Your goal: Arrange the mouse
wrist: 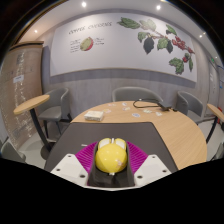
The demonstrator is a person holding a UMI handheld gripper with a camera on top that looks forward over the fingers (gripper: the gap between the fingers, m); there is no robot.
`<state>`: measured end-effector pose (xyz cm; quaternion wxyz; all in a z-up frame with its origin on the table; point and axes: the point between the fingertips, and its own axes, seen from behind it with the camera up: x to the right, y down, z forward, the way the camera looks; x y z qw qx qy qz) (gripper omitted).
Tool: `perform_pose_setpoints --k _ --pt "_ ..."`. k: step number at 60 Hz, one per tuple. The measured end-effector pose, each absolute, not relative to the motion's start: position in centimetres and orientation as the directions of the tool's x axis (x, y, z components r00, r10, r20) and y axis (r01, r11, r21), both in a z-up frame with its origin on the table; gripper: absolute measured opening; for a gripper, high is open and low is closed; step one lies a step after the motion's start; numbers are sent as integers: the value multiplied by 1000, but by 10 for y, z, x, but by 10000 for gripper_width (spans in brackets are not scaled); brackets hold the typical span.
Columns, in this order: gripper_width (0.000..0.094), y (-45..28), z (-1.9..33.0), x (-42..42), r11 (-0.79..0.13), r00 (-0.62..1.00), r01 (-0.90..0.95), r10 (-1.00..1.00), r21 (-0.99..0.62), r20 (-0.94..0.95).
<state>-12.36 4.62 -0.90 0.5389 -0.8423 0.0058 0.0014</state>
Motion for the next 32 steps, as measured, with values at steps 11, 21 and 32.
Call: perform_pose_setpoints --k 11,21,32 --pt "729 38 -8 -131 -476 992 70 127 -877 11" --pt "866 4 6 -130 -513 969 31 227 -858 -101" --pt "862 -33 11 -78 -528 963 -6 225 -849 -147"
